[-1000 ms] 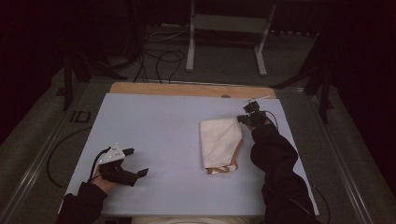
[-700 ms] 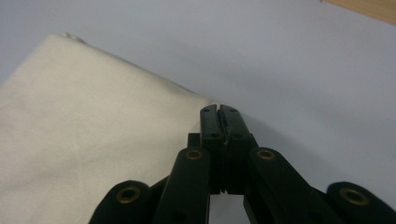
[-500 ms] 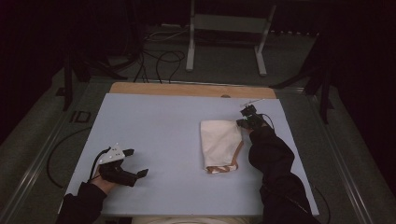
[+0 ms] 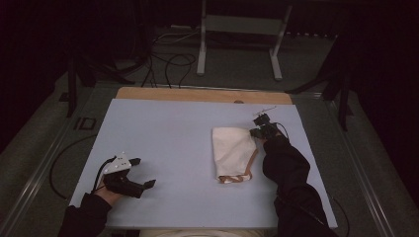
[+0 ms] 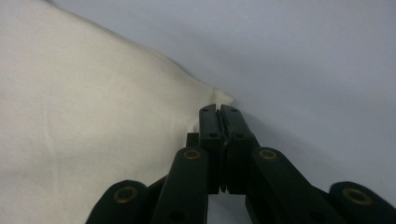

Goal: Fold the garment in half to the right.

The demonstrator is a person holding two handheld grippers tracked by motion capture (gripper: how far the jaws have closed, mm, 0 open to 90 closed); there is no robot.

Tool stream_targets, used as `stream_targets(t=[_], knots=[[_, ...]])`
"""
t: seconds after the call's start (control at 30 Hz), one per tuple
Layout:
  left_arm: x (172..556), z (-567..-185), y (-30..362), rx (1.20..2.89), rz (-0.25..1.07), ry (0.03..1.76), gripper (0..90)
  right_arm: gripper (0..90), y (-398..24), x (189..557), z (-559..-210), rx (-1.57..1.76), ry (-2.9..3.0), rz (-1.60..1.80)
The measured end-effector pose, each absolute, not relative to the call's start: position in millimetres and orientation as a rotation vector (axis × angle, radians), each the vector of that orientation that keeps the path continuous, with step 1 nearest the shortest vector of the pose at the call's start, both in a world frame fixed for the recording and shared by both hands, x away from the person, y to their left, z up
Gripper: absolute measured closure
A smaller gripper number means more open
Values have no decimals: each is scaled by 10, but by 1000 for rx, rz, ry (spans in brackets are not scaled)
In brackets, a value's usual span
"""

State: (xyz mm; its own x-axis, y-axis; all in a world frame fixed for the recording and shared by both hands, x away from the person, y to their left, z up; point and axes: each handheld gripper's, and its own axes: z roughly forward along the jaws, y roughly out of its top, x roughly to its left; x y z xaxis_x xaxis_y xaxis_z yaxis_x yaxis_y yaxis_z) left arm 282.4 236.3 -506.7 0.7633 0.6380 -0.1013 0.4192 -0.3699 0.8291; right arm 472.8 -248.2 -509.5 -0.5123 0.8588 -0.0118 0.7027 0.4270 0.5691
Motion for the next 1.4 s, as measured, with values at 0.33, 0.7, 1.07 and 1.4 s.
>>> stream_targets(t=[0.33, 0.7, 1.07, 1.4], knots=[[2809, -5051, 2454, 2003, 307, 816, 3, 734, -2477, 4711, -4983, 1350, 2377, 764], [2812, -5051, 2456, 2006, 310, 818, 3, 486, -2335, 4676, -4874, 1317, 2391, 841], [2815, -5052, 2456, 2007, 309, 814, 3, 200, -2169, 4660, -4865, 1304, 2502, 906], [2801, -5042, 2448, 2007, 313, 813, 3, 99, -2020, 4587, -4855, 1248, 2565, 924]])
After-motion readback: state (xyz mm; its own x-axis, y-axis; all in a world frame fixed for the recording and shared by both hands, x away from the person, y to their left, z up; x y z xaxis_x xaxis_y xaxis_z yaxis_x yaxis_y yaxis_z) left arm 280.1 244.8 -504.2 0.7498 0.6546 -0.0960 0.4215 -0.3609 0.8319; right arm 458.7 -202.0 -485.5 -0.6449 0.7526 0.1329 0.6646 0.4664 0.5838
